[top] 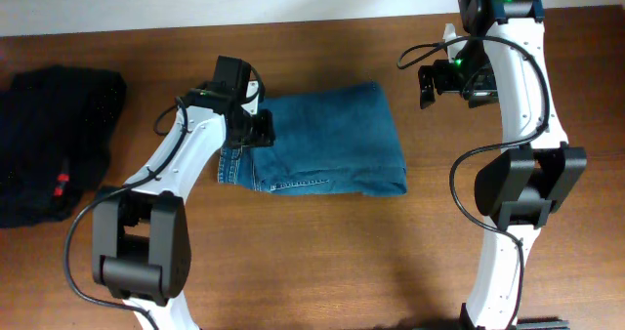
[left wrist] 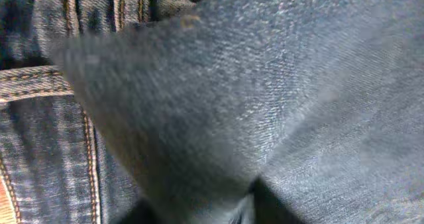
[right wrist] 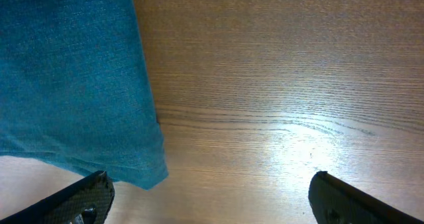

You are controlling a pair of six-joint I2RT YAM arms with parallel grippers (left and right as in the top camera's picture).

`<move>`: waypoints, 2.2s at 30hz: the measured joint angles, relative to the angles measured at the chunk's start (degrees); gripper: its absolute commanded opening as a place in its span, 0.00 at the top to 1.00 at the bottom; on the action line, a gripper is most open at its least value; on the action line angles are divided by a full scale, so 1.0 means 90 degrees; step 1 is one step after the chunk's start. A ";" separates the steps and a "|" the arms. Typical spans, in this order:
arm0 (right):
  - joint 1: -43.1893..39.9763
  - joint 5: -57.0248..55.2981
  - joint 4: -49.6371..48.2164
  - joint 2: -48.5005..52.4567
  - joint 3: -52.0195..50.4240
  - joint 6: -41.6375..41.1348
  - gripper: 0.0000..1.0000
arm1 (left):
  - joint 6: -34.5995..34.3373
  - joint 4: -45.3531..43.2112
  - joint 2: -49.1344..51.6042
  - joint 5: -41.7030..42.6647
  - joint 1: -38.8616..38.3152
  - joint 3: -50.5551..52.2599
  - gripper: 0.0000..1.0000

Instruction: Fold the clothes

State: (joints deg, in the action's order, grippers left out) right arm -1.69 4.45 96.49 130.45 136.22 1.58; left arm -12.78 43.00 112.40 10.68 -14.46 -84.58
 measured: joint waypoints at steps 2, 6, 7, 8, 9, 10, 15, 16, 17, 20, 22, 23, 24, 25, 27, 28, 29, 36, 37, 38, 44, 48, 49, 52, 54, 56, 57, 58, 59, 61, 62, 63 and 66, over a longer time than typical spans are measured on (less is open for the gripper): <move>0.0000 0.0000 0.0000 0.0000 0.0000 0.0002 0.01 | 0.0032 -0.0019 0.0007 0.0061 0.0000 0.0000 1.00; 0.0000 -0.0017 0.0000 0.0000 0.0000 0.0000 0.01 | 0.0036 0.0104 0.0007 0.0121 0.0034 -0.0068 1.00; 0.0000 -0.0017 0.0000 0.0000 0.0000 0.0002 0.01 | 0.0039 0.0172 0.0007 0.0148 0.0049 -0.0117 1.00; 0.0000 -0.0017 0.0000 0.0000 0.0000 0.0000 0.01 | 0.0046 0.0257 0.0007 0.0168 0.0063 -0.0185 1.00; 0.0000 -0.0017 0.0000 0.0000 0.0000 0.0002 0.01 | 0.0085 0.0376 0.0007 0.0175 0.0075 -0.0284 1.00; 0.0000 -0.0017 0.0000 0.0000 0.0000 0.0005 0.01 | 0.0134 0.0464 0.0007 0.0177 0.0080 -0.0372 1.00; 0.0000 -0.0114 0.0000 0.0000 0.0000 -0.0002 0.01 | 0.0420 0.0925 0.0007 0.0097 0.0092 -0.0886 0.98; 0.0000 -0.0126 0.0000 0.0000 0.0000 0.0005 0.01 | 0.0452 0.0957 0.0005 0.0066 0.0092 -0.0957 0.98; 0.0000 -0.0155 0.0000 0.0000 0.0000 0.0005 0.01 | 0.0474 0.0962 0.0005 0.0017 0.0090 -0.1010 0.97; 0.0000 -0.0185 0.0000 0.0000 0.0000 0.0002 0.01 | 0.0571 0.1008 0.0005 -0.0194 0.0090 -0.1044 0.97; 0.0000 -0.0187 0.0000 0.0000 0.0000 0.0012 0.01 | 0.0612 0.1039 0.0005 -0.0442 0.0090 -0.1044 0.97; 0.0000 -0.0187 0.0000 0.0000 0.0000 0.0012 0.01 | 0.0636 0.1049 0.0005 -0.0563 0.0092 -0.1044 0.97; 0.0000 -0.0187 0.0000 0.0000 0.0000 0.0017 0.01 | 0.0641 0.1056 0.0005 -0.0690 0.0090 -0.1044 0.97; 0.0000 -0.0187 0.0000 0.0000 0.0000 0.0015 0.01 | 0.0658 0.1061 0.0005 -0.0775 0.0090 -0.1044 0.97; 0.0000 -0.0187 0.0000 0.0000 0.0000 0.0017 0.01 | 0.0663 0.1061 0.0005 -0.0923 0.0090 -0.1044 0.96; 0.0000 -0.0187 0.0000 0.0000 0.0000 0.0012 0.01 | 0.0668 0.1059 0.0005 -0.1008 0.0090 -0.1044 0.94; 0.0000 -0.0187 0.0000 0.0000 0.0000 0.0012 0.01 | 0.0687 0.1059 0.0005 -0.1054 0.0090 -0.1044 0.89; 0.0000 -0.0187 0.0022 0.0000 0.0000 0.0015 0.01 | 0.0755 0.1158 0.0007 -0.1406 0.0126 -0.1044 0.27; 0.0000 -0.0187 0.0041 0.0000 0.0000 0.0015 0.01 | 0.0741 0.1173 0.0007 -0.1472 0.0131 -0.1049 0.27; 0.0000 -0.0187 0.0053 0.0000 0.0000 0.0015 0.01 | 0.0738 0.1224 0.0010 -0.1569 0.0151 -0.1073 0.27; 0.0000 -0.0189 0.0056 0.0000 0.0000 0.0015 0.01 | 0.0724 0.1768 0.0015 -0.2030 0.0155 -0.1865 0.29; 0.0000 -0.0187 0.0046 0.0000 0.0000 0.0017 0.01 | 0.0678 0.1724 -0.0049 -0.2069 0.0075 -0.2378 0.48; 0.0000 -0.0189 0.0049 0.0000 0.0000 0.0017 0.01 | 0.0661 0.1715 -0.0075 -0.2045 0.0027 -0.2409 0.60; 0.0000 -0.0189 0.0046 0.0000 0.0000 0.0015 0.01 | 0.0661 0.1719 -0.0080 -0.1945 -0.0126 -0.2414 0.95; 0.0000 -0.0189 0.0046 0.0000 -0.0002 0.0015 0.01 | 0.0644 0.1717 -0.0039 -0.1877 -0.0221 -0.2414 0.97; 0.0000 -0.0189 0.0046 0.0000 -0.0002 0.0012 0.01 | 0.0661 0.1693 0.0019 -0.1841 -0.0291 -0.2414 0.96; 0.0000 -0.0189 0.0046 0.0000 -0.0002 0.0015 0.01 | 0.0658 0.1654 0.0073 -0.1831 -0.0311 -0.2414 0.97; 0.0000 -0.0189 0.0046 0.0000 -0.0002 0.0012 0.01 | 0.0658 0.1630 0.0136 -0.1829 -0.0318 -0.2414 0.96; 0.0000 -0.0189 0.0046 0.0000 -0.0002 0.0015 0.01 | 0.0658 0.1615 0.0214 -0.1831 -0.0321 -0.2414 0.97; 0.0000 -0.0189 0.0049 0.0000 0.0000 0.0012 0.01 | 0.0658 0.1579 0.0435 -0.1834 -0.0321 -0.2414 0.96; 0.0000 -0.0189 0.0046 0.0000 -0.0002 0.0015 0.01 | 0.0658 0.1557 0.0556 -0.1836 -0.0321 -0.2414 0.96; 0.0000 -0.0189 0.0046 0.0000 -0.0002 0.0015 0.01 | 0.0658 0.1532 0.0697 -0.1846 -0.0313 -0.2414 0.96; 0.0000 -0.0189 0.0046 0.0000 -0.0002 0.0015 0.01 | 0.0658 0.1394 0.1185 -0.1936 -0.0308 -0.2414 0.95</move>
State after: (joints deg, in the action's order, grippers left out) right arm -1.69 2.74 96.90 130.45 136.20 1.72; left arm -6.85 55.55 123.07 -6.74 -17.23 -106.30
